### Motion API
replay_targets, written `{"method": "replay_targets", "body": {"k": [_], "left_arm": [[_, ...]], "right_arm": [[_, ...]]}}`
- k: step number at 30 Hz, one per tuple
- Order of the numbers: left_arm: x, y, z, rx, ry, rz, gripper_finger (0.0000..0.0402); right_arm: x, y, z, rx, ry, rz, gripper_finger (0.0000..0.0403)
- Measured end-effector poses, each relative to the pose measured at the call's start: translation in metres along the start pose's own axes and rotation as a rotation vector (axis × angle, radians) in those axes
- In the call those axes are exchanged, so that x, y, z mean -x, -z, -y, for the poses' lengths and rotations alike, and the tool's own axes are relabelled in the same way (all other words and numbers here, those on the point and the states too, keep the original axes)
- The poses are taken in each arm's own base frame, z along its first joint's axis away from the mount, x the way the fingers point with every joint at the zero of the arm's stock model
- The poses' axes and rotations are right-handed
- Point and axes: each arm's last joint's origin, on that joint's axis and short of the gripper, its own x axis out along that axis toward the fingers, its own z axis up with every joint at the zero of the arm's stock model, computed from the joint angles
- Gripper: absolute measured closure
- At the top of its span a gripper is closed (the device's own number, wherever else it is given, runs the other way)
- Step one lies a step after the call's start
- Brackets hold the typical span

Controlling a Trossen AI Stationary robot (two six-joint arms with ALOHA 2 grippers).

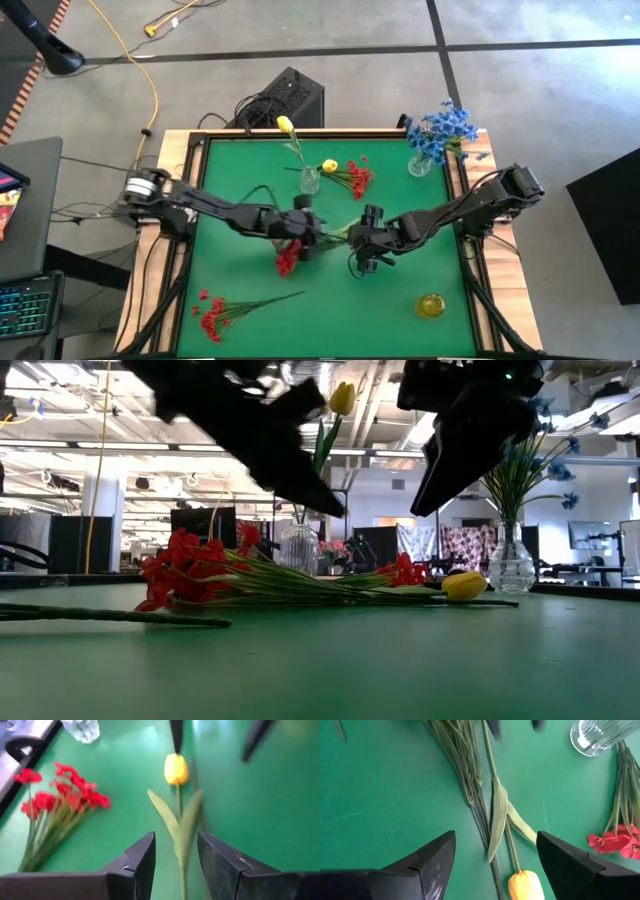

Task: Sort flowers into vase by color
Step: Put the yellow tulip into the left transparent vase

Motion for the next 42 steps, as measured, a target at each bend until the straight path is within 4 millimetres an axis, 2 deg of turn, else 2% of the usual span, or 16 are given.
{"method": "replay_targets", "body": {"k": [4,9,13,42], "left_arm": [[-0.024,-0.006,0.0,-0.064,-0.005,-0.084,0.0269],[-0.048,0.002,-0.004,-0.081,-0.004,-0.209,0.0269],[-0.058,0.01,-0.003,-0.071,0.053,-0.248,0.0269],[-0.058,0.023,-0.004,-0.034,0.099,-0.313,0.0269]], "right_arm": [[0.001,0.001,-0.002,-0.013,-0.002,-0.004,0.0097],[0.004,0.004,-0.01,0.003,-0.02,0.002,0.0097],[0.007,0.006,-0.015,0.012,-0.03,0.005,0.0097],[0.009,0.007,-0.019,0.0,-0.039,0.011,0.0097]]}}
